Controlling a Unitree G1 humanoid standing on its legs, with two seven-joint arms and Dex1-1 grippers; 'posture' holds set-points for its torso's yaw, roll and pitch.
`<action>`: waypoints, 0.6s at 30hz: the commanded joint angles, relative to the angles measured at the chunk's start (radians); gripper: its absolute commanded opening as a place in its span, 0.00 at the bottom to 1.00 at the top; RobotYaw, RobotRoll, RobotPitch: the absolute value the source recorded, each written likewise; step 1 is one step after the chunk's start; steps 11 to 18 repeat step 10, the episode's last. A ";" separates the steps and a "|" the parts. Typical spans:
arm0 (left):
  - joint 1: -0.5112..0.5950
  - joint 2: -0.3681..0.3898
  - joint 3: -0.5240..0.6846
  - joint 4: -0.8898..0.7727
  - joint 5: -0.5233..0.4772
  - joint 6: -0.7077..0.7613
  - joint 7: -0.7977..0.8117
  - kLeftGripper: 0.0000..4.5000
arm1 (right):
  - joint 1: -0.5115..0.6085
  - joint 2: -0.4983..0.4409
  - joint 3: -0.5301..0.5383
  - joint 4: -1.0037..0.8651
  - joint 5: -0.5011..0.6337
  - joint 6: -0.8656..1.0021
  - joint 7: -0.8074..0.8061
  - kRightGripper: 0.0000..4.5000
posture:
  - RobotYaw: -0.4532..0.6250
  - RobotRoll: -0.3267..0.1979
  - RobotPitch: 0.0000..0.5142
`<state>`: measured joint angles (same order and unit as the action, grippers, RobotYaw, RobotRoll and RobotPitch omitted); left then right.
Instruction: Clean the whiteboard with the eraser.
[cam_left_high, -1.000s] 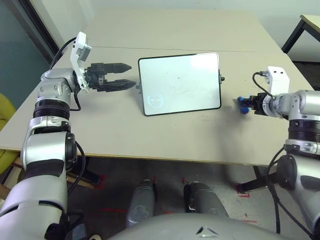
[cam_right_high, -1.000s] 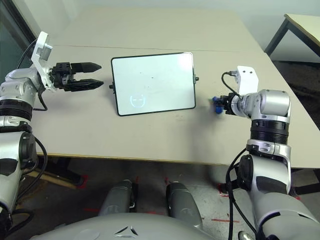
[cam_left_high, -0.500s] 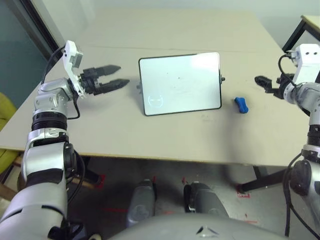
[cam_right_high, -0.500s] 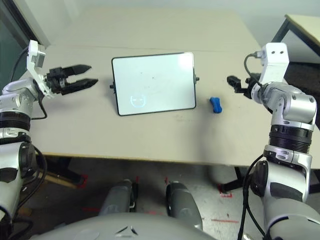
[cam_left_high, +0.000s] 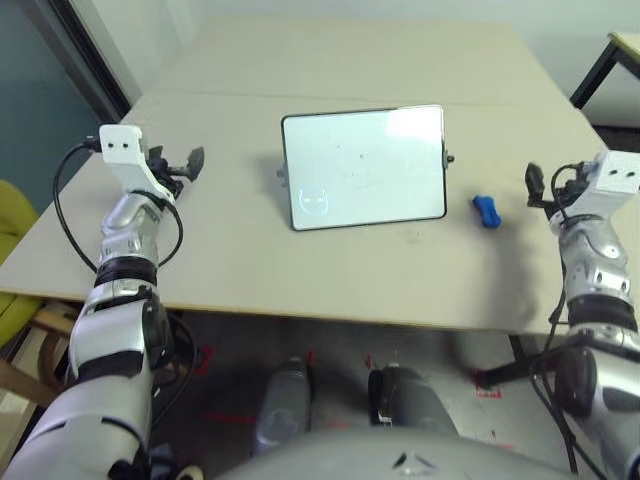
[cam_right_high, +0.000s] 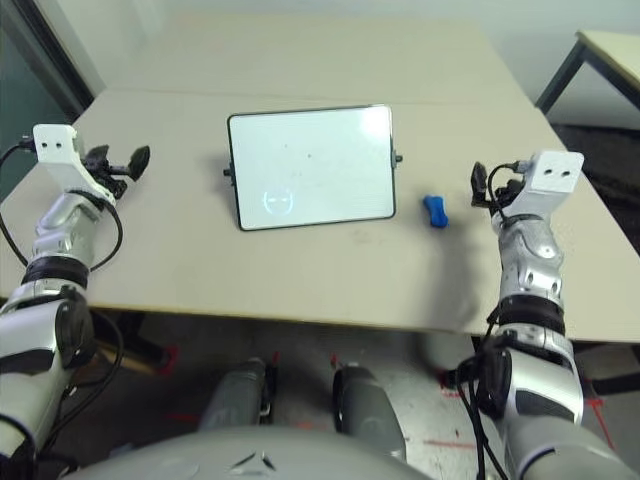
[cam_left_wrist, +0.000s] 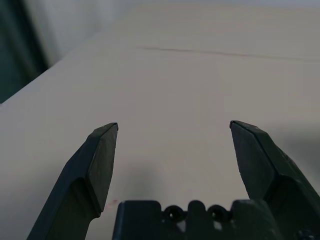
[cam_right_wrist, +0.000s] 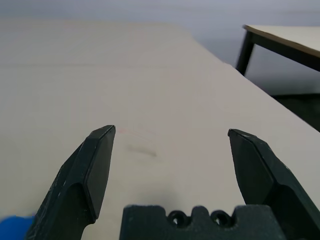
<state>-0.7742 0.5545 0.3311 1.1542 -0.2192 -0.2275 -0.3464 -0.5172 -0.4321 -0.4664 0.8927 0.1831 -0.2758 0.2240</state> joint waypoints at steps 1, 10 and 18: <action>-0.026 -0.010 0.002 0.042 0.022 -0.021 0.075 1.00 | -0.012 -0.012 -0.006 0.079 0.012 -0.081 -0.016 1.00 | 0.54 0.62 0.09; -0.037 -0.030 0.007 0.068 0.024 -0.022 0.131 1.00 | -0.028 0.011 -0.012 0.139 0.063 -0.142 -0.007 1.00 | 0.54 0.62 0.07; -0.037 -0.030 0.007 0.068 0.024 -0.022 0.131 1.00 | -0.028 0.011 -0.012 0.139 0.063 -0.142 -0.007 1.00 | 0.54 0.62 0.07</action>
